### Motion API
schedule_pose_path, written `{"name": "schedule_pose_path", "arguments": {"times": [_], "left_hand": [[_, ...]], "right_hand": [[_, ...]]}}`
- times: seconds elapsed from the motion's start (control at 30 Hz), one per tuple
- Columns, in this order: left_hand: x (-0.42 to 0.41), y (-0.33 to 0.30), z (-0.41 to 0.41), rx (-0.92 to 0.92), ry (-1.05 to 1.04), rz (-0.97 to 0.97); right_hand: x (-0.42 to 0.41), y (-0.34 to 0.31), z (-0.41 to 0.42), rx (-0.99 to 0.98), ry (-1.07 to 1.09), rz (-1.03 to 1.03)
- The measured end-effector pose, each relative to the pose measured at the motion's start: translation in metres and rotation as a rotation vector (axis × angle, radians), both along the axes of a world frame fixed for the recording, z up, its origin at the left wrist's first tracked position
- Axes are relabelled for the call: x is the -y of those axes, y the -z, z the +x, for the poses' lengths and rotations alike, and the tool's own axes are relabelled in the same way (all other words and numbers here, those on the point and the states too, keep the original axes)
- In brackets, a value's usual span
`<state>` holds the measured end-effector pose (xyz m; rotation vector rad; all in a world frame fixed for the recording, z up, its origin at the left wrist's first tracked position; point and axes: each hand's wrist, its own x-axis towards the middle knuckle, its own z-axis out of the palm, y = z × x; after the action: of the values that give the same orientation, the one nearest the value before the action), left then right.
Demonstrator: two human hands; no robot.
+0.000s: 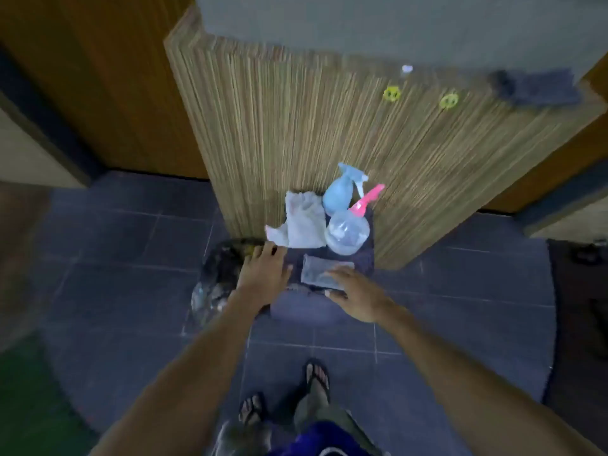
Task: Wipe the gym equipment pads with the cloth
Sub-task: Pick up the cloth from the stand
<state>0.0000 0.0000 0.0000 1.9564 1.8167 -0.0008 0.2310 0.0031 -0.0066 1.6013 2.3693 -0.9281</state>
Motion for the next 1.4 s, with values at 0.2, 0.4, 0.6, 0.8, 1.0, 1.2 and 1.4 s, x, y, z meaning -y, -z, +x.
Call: {"name": "schedule_pose_path", "arguments": {"times": [0.2, 0.4, 0.6, 0.8, 1.0, 1.2, 1.4], "left_hand": [[0.000, 0.081, 0.009, 0.007, -0.010, 0.035], [-0.027, 0.150, 0.022, -0.020, 0.055, 0.153], [-0.022, 0.200, 0.028, -0.067, 0.068, 0.204], [-0.019, 0.210, 0.030, -0.052, 0.043, 0.236], [-0.018, 0.211, 0.030, -0.041, 0.039, 0.229], [-0.014, 0.195, 0.035, -0.088, -0.004, 0.134], [0.058, 0.157, 0.055, 0.083, -0.356, -0.024]], "right_hand": [[-0.035, 0.064, 0.012, 0.087, -0.321, -0.022], [-0.088, 0.139, 0.024, 0.088, -0.527, 0.188], [-0.095, 0.180, 0.033, 0.077, -0.683, 0.429], [-0.103, 0.190, 0.026, 0.055, -0.662, 0.483], [-0.100, 0.198, 0.026, 0.036, -0.647, 0.586], [-0.104, 0.183, 0.022, -0.127, -0.544, 0.469], [-0.072, 0.133, 0.011, -0.199, -0.326, 0.048]]}}
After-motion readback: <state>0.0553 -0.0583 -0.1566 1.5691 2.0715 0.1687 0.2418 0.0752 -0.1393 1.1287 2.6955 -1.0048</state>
